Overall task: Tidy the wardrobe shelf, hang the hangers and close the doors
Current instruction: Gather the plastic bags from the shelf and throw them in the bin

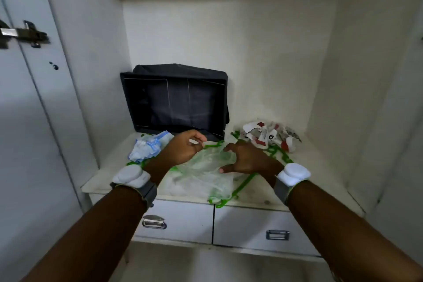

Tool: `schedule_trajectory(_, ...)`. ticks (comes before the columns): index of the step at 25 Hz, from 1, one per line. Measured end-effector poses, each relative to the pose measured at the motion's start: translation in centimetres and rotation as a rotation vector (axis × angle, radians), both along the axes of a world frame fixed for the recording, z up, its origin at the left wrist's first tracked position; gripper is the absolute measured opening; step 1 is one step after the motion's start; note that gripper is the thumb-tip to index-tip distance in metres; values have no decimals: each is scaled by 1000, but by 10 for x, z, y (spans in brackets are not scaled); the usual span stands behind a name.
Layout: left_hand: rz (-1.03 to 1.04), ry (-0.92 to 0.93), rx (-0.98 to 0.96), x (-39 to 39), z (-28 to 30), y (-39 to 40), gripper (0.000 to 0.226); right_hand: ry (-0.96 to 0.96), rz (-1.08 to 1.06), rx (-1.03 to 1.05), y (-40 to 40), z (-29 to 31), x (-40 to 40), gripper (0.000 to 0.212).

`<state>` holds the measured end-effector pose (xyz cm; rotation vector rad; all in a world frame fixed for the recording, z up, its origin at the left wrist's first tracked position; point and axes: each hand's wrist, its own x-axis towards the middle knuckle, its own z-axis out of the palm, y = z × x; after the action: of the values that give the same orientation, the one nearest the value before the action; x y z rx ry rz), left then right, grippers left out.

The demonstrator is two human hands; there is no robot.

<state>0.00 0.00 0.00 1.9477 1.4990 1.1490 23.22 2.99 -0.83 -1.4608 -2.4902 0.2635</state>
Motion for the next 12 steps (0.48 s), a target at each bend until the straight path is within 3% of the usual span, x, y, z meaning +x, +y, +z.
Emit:
schedule_trajectory(7, 45, 26, -78, -30, 2, 51, 19, -225, -42, -113, 60, -32, -37, 117)
schedule_trajectory(10, -8, 89, -89, -32, 2, 78, 26, -353, -26, -147, 77, -36, -39, 108)
schedule_trajectory(12, -73, 88, -101, -30, 1, 96, 33, -435, 27, -104, 81, -39, -44, 89)
